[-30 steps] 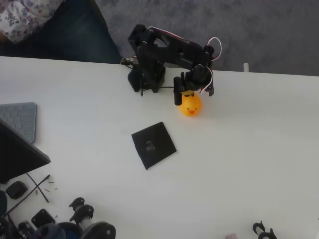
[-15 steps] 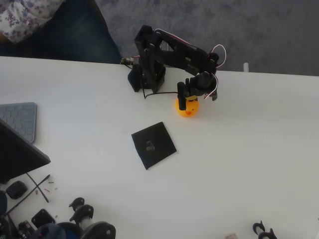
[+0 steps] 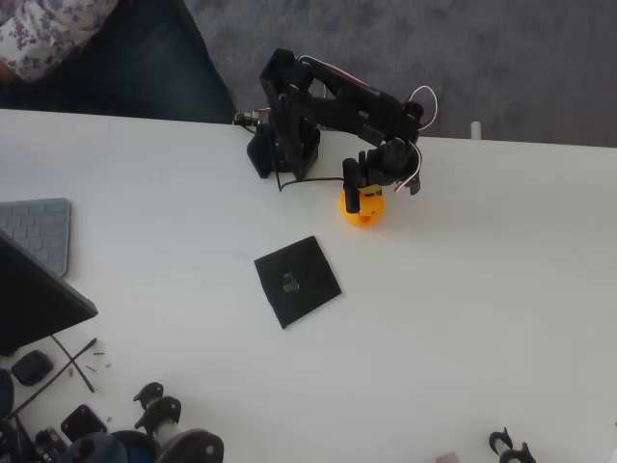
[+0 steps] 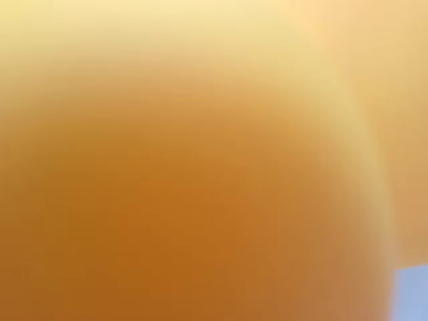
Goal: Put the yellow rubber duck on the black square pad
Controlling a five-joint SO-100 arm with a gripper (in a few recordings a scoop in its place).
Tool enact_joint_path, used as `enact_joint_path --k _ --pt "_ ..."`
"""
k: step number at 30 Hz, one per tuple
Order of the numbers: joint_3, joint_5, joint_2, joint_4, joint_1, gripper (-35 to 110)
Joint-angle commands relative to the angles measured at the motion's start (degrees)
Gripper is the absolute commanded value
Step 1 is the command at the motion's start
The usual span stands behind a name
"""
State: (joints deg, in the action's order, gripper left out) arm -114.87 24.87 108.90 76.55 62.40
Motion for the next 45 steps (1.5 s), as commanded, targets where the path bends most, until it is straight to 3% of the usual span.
enact_joint_path --k 1,11,32,40,45 --pt "-0.9 0.8 0.7 1.0 0.6 25" --pt "-0.4 1.3 1.3 7.2 1.6 25" --pt "11.1 3.4 1.7 8.1 0.5 26" --pt "16.7 3.7 2.2 21.9 -3.5 26" --pt "24.2 3.8 5.4 24.2 -3.6 26"
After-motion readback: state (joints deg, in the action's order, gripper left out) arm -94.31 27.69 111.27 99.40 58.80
